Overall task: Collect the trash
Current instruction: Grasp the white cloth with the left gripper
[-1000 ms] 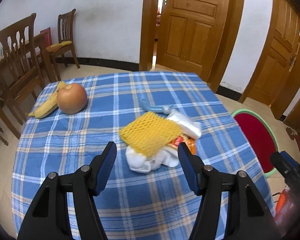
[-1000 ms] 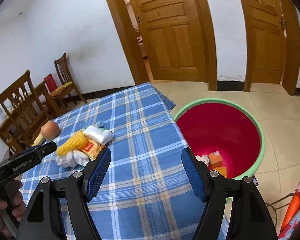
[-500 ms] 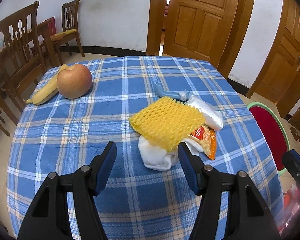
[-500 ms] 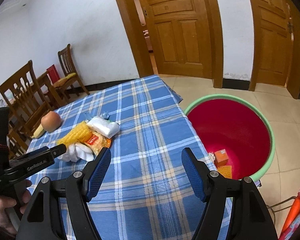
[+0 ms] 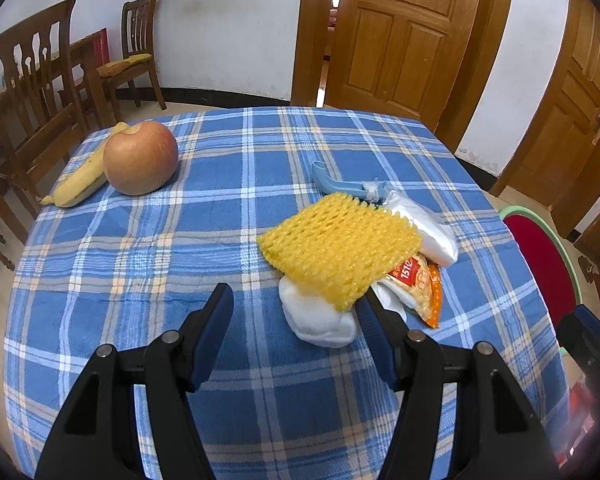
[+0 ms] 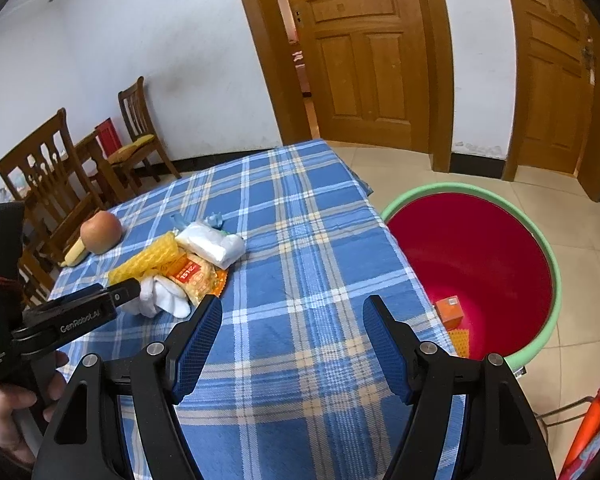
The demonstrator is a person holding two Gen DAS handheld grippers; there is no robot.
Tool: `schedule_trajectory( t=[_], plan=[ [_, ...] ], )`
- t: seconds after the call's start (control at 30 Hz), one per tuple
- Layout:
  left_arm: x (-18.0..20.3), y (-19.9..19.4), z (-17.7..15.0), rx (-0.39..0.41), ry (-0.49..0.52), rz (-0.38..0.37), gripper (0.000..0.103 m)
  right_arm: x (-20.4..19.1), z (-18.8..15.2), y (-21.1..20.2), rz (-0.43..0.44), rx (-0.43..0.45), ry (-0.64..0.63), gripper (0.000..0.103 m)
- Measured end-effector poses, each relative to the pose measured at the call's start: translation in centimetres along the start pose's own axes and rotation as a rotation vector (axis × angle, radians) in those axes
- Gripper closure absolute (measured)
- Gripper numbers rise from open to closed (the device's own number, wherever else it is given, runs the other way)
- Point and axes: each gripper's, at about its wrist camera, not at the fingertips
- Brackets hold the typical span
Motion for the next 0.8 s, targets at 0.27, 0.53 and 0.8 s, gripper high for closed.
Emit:
schedule_trajectory(
  t=[0.27,0.53,0.8],
  plan=[
    [-0.3,0.6,-0.1,-0.012,-0.007,-0.056,0.056,-0.4,0.1,1.0,0.011,-0.019,-0.007,0.029],
    [-0.1,0.3,-0.3,-0.018,-0.001,-0.103,0.086,-0.9,0.3,1.6,0.025,-0.027,-0.018,0.029],
    [-1.7,-2.3,0.1,0.041,-0.038,-0.109,0.088,-1.8,1.1,2.4,0.040,-0.031,-0.045,0.029]
  ],
)
Point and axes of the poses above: each gripper's, at about its wrist camera, not at the fingertips, and y roughly the way its jaws point, x to its right, z to its top, and after that the axes turned 11 degrees about -y, right-handed
